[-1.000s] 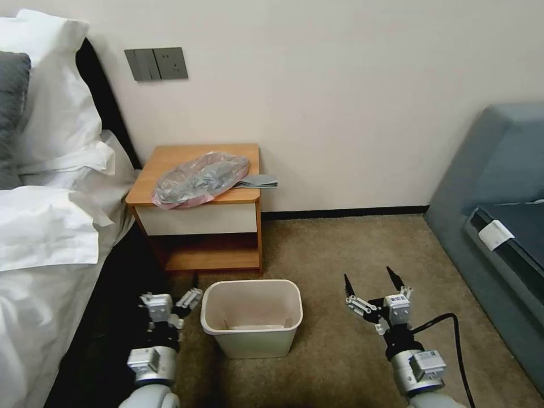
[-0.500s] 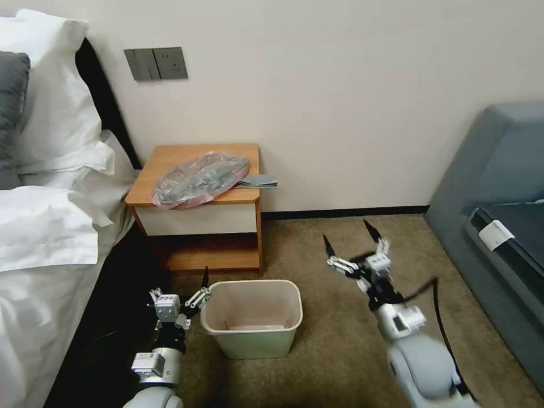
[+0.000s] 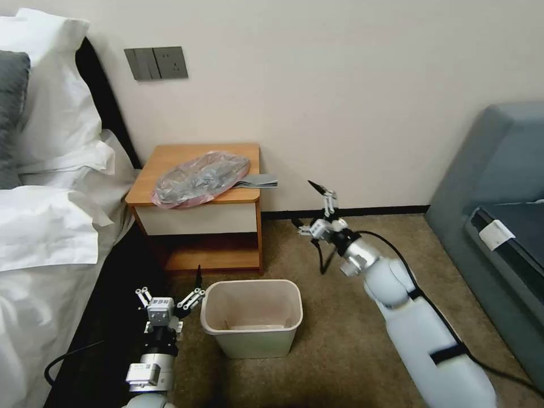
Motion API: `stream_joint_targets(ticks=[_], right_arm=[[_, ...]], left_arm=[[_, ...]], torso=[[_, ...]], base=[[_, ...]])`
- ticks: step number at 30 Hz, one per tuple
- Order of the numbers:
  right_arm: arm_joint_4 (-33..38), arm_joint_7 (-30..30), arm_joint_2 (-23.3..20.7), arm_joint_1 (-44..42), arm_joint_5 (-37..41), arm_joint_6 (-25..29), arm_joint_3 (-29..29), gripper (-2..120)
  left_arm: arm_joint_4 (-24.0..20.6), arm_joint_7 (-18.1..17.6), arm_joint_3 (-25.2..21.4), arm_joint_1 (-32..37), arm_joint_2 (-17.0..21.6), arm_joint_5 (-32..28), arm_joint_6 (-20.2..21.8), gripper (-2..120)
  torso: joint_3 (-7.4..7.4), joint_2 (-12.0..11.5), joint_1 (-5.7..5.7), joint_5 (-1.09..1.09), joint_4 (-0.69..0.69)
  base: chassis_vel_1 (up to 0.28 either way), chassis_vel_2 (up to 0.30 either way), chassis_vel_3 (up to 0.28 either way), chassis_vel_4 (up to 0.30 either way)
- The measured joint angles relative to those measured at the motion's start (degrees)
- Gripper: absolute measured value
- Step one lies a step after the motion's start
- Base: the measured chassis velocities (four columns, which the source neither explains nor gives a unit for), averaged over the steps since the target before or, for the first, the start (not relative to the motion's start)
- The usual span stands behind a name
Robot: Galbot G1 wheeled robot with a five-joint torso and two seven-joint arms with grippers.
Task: Pick up the garbage bag from the table and place it over the trash can.
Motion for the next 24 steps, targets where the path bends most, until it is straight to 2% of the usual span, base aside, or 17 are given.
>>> stream_joint_targets(ticks=[2,4,10,16,19,21,22,24], right_arm=[[-5.16,0.76,1.19,4.72,-3.04,1.71,-1.33,100],[-6.0,0.85,1.44,5.55,-3.63,2.03,-1.5,100],[-16.82,1.24,4.26,14.24,-9.05,4.52,-4.59,100],[-21.13,1.42,5.72,16.76,-10.77,5.45,-5.14,100],[-22.56,1.42,6.21,17.75,-10.91,5.45,-5.49,94],[-24.21,1.19,6.93,18.77,-11.04,5.43,-5.7,83],[-24.21,1.19,6.93,18.77,-11.04,5.43,-5.7,83],[-24.89,1.16,7.28,19.22,-11.06,5.37,-5.78,73]], left_arm=[[0.48,-0.34,0.1,0.01,-0.33,0.0,0.53,98],[0.59,-0.37,0.07,-0.02,-0.4,-0.01,0.6,98],[1.15,-0.3,0.08,-0.8,-0.64,-0.93,0.8,99],[1.4,-0.46,0.19,-0.75,-0.91,-0.94,0.82,99],[1.52,-0.53,0.33,-0.74,-1.04,-0.78,0.82,99],[1.57,-0.97,0.49,-0.7,-1.2,-0.56,0.82,99],[1.57,-0.97,0.49,-0.7,-1.2,-0.56,0.82,99],[1.56,-1.31,0.5,-0.63,-1.25,-0.44,0.84,99]], torso=[[0.0,0.0,0.0,0.01,0.0],[0.0,0.0,0.0,0.0,0.01],[0.0,0.0,0.0,0.0,0.0],[0.0,0.0,0.0,0.01,0.01],[-0.01,0.0,0.0,0.0,0.0],[0.0,0.0,0.0,0.01,0.01],[0.0,0.0,0.0,0.01,0.01],[-0.01,0.0,0.0,0.0,0.0]], base=[[0.0,0.0,0.0,0.0],[0.0,0.0,0.0,0.0],[0.0,0.0,0.0,0.0],[0.0,0.0,0.0,0.0],[0.0,0.0,0.0,0.0],[0.0,0.0,0.0,0.0],[0.0,0.0,0.0,0.0],[0.0,0.0,0.0,0.0]])
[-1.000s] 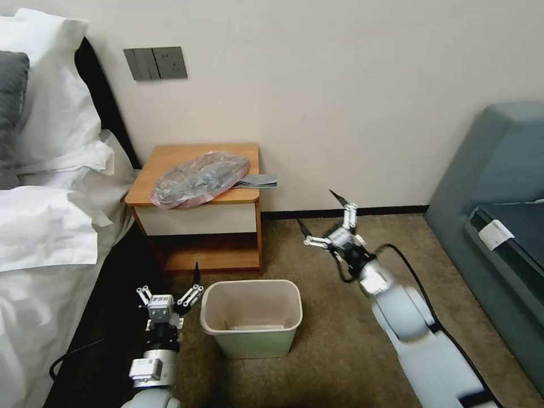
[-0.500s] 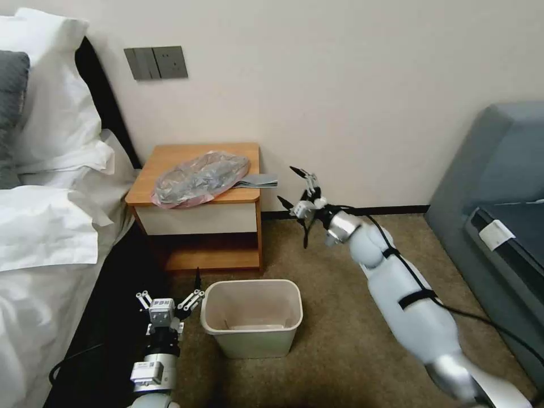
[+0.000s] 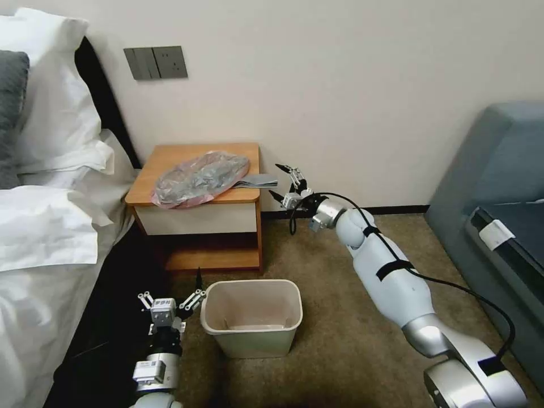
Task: Pick up the garbage bag from the table and place it over the trash can.
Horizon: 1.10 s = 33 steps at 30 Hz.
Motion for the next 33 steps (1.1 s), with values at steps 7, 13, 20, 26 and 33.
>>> stream_joint_targets(ticks=[7,13,20,26,33], right_arm=[[-0.47,-0.59,0.54,0.39,-0.07,-0.28,-0.61,50],[-0.52,-1.09,1.0,0.52,0.37,-0.63,-1.27,25],[0.1,-1.63,0.94,0.55,1.3,-1.06,-1.55,0],[3.35,-2.21,0.0,-0.76,2.95,-1.67,-1.87,0],[8.65,-3.21,-1.48,-3.5,6.07,-2.82,-1.84,0]], left_arm=[[-0.16,-0.6,0.0,0.2,-0.08,0.08,0.1,98],[-0.17,-0.97,-0.06,0.03,-0.08,0.08,0.35,99],[-0.46,-1.33,-0.06,0.24,-0.12,0.06,0.5,98],[-0.52,-1.77,-0.04,0.22,-0.23,0.06,0.61,99],[-1.01,-2.18,0.14,0.43,-0.38,-0.06,1.1,98]], torso=[[0.0,0.0,0.0,0.0,0.0],[0.0,0.0,0.0,0.0,0.01],[0.0,0.0,0.0,0.0,0.0],[0.0,0.0,-0.01,0.0,0.0],[-0.01,0.0,-0.01,0.0,0.01]], base=[[0.0,0.0,0.0,0.0],[0.0,0.0,0.0,0.0],[0.0,0.0,0.0,0.0],[0.0,0.0,0.0,0.0],[0.0,0.0,0.0,0.0]])
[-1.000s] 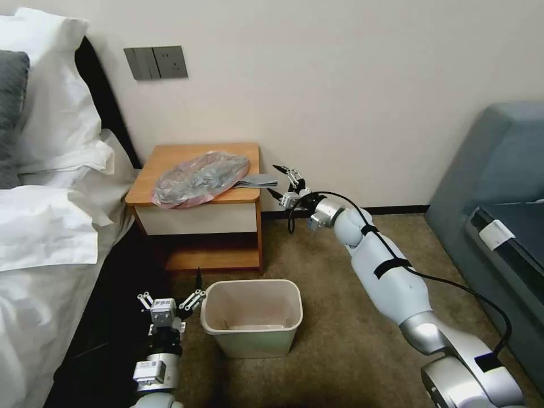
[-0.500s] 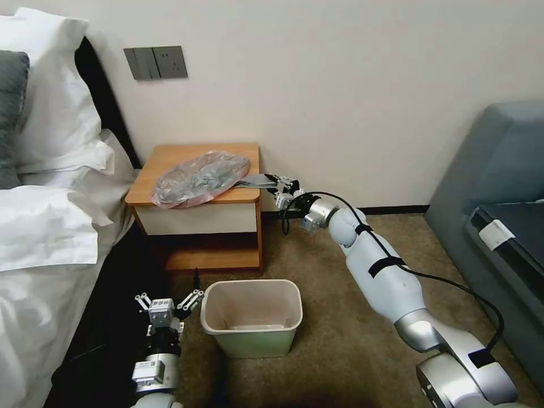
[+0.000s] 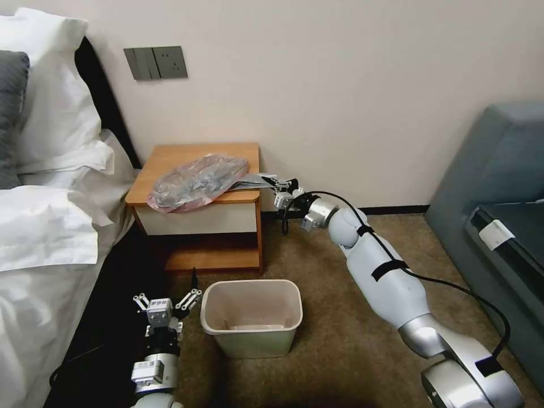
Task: Pick up the garbage bag from the table and place it over the trash can.
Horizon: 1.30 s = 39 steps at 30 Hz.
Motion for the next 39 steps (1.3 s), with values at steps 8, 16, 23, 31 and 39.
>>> stream_joint_targets(ticks=[8,16,23,31,39], right_arm=[[13.86,-0.86,-5.9,-9.64,11.08,-6.46,-2.18,0],[20.98,-1.16,-7.7,-20.26,12.0,-7.8,-1.97,0],[23.74,-0.99,-9.52,-27.36,10.1,-6.43,-2.38,0],[27.04,-1.1,-12.31,-33.21,8.46,-5.02,-2.62,0],[28.75,-1.45,-14.05,-36.75,7.65,-4.13,-2.25,0]], left_arm=[[-6.89,-0.23,0.15,2.0,0.39,-5.31,1.69,98],[-15.82,-1.2,-0.63,3.9,0.42,-6.9,3.76,98],[-16.1,-1.86,-0.72,3.99,0.49,-8.14,4.03,98],[-13.05,-2.24,-0.64,3.73,0.41,-8.19,3.99,98],[-11.77,-2.32,-0.2,3.84,0.54,-7.83,3.88,98]], torso=[[-0.01,0.0,0.0,0.01,-0.01],[-0.01,0.0,0.0,0.01,0.0],[0.0,0.0,0.0,0.01,-0.01],[0.0,0.01,0.0,0.0,-0.01],[0.0,0.01,0.0,0.01,0.0]], base=[[0.0,0.0,0.0,0.0],[0.0,0.0,0.0,0.0],[0.0,0.0,0.0,0.0],[0.0,0.0,0.0,0.0],[0.0,0.0,0.0,0.0]])
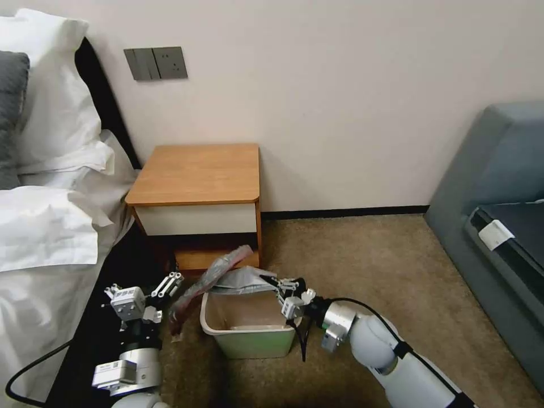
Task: Pick up the garbage bag from the table and place it over the trash can.
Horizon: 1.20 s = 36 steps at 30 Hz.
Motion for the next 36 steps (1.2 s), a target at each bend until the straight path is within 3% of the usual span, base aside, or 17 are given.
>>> stream_joint_targets(ticks=[21,24,30,33,36], right_arm=[[-0.83,-1.52,-5.14,-0.15,0.09,1.93,-0.23,0],[-0.44,-2.24,-5.63,0.16,0.4,1.85,-0.41,15],[1.16,-4.77,-8.23,0.93,2.66,0.51,-0.39,34],[3.56,-6.35,-11.01,1.12,5.41,-0.97,0.44,48],[5.36,-6.99,-13.35,0.33,6.91,-1.55,1.21,55]], left_arm=[[1.92,-0.54,0.19,-0.52,-0.12,1.56,-0.3,98],[2.08,-0.55,0.28,-0.9,-0.18,1.68,-0.3,98],[2.38,-0.55,0.55,-1.23,-0.24,1.96,-0.27,98],[2.86,-0.53,0.69,-1.52,-0.29,2.15,-0.22,98],[3.19,-0.5,0.77,-1.81,-0.32,2.23,-0.12,98]], torso=[[0.0,0.0,0.0,-0.02,0.0],[0.0,0.0,0.0,-0.01,-0.01],[0.01,0.0,0.0,0.02,0.01],[0.01,0.0,0.0,0.01,0.0],[0.01,0.0,0.0,0.0,0.01]], base=[[0.0,0.0,0.0,0.0],[0.0,0.0,0.0,0.0],[0.0,0.0,0.0,0.0],[0.0,0.0,0.0,0.0],[0.0,0.0,0.0,0.0]])
